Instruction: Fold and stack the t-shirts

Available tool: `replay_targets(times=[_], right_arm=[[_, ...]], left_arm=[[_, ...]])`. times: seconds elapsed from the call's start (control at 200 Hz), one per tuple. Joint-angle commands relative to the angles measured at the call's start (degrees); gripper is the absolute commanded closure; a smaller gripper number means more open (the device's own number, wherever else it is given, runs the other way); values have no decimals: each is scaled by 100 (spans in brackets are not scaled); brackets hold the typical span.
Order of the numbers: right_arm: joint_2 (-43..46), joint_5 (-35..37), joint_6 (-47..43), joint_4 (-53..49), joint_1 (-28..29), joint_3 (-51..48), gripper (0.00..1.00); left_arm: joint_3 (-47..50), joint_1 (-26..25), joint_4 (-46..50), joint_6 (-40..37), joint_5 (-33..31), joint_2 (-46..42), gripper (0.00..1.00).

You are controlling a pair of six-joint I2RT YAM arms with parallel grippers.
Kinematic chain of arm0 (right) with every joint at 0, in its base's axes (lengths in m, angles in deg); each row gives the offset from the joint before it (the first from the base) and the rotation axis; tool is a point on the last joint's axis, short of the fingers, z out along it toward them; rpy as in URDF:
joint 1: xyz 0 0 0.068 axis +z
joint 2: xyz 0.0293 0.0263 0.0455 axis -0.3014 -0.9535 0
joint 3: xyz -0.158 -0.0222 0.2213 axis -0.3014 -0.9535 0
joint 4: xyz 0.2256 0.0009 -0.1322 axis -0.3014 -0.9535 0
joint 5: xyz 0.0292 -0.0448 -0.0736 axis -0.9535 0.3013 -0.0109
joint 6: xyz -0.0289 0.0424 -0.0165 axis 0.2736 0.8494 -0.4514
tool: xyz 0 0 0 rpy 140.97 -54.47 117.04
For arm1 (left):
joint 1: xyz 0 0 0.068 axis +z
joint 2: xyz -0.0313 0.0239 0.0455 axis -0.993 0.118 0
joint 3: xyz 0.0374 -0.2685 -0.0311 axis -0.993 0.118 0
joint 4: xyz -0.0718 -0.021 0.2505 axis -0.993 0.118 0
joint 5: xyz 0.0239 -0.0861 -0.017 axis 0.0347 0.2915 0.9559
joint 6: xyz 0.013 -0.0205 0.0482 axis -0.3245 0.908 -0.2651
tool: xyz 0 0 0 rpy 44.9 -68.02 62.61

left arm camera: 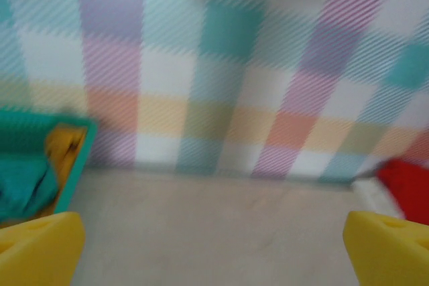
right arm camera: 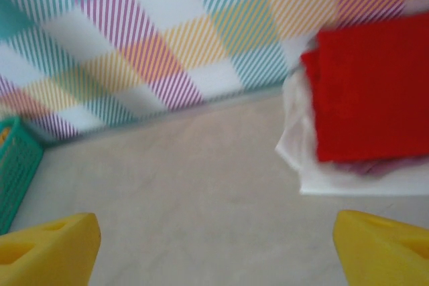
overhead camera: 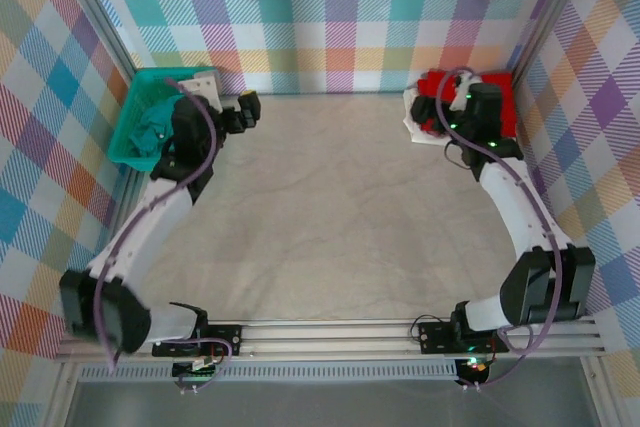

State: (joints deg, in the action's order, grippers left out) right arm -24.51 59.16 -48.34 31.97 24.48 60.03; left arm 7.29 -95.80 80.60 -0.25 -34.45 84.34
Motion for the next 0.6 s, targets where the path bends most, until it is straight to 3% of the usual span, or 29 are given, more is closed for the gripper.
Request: replay_targets(times=[0.0, 0.275, 0.33, 0.44, 0.595], right_arm=[[17, -320, -345, -336, 434, 178, 8], [138, -399, -656, -299, 1036, -182, 1], [220, -370, -625, -235, 1046, -342, 0], [306, -237, -672, -265, 1069, -484, 0], [372, -100, -675, -420, 1079, -372, 0]], left_arm=[[-733, 831, 1733, 538, -225, 742, 2], [-3397, 2220, 3248, 545, -662, 3219, 5], [-4120, 2309, 3592, 403, -577, 3877, 8], [-5331, 2377, 4030, 183, -473, 4954, 6], [-6337, 2387, 4415, 179, 327, 5856, 3]])
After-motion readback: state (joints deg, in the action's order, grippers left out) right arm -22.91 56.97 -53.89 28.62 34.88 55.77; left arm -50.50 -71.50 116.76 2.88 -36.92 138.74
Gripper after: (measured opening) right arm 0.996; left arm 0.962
